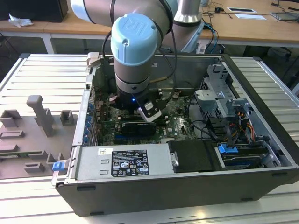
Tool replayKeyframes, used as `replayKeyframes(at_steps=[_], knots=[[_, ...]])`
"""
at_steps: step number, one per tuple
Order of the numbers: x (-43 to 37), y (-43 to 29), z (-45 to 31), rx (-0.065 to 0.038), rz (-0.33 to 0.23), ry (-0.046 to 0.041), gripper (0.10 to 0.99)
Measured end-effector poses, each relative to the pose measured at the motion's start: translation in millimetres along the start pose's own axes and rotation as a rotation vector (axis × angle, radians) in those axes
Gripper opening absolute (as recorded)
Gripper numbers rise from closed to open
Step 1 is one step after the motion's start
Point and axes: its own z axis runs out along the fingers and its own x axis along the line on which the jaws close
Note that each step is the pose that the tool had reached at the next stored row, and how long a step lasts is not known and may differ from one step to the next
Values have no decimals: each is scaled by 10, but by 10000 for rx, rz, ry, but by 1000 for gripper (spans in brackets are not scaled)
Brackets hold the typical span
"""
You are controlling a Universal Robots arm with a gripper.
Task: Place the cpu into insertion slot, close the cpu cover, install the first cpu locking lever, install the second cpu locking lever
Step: 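Install the second cpu locking lever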
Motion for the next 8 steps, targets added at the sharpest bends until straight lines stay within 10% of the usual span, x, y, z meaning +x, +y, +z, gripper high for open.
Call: replayKeyframes(at_steps=[8], knots=[[-2, 79, -209, -1, 1, 2, 106]])
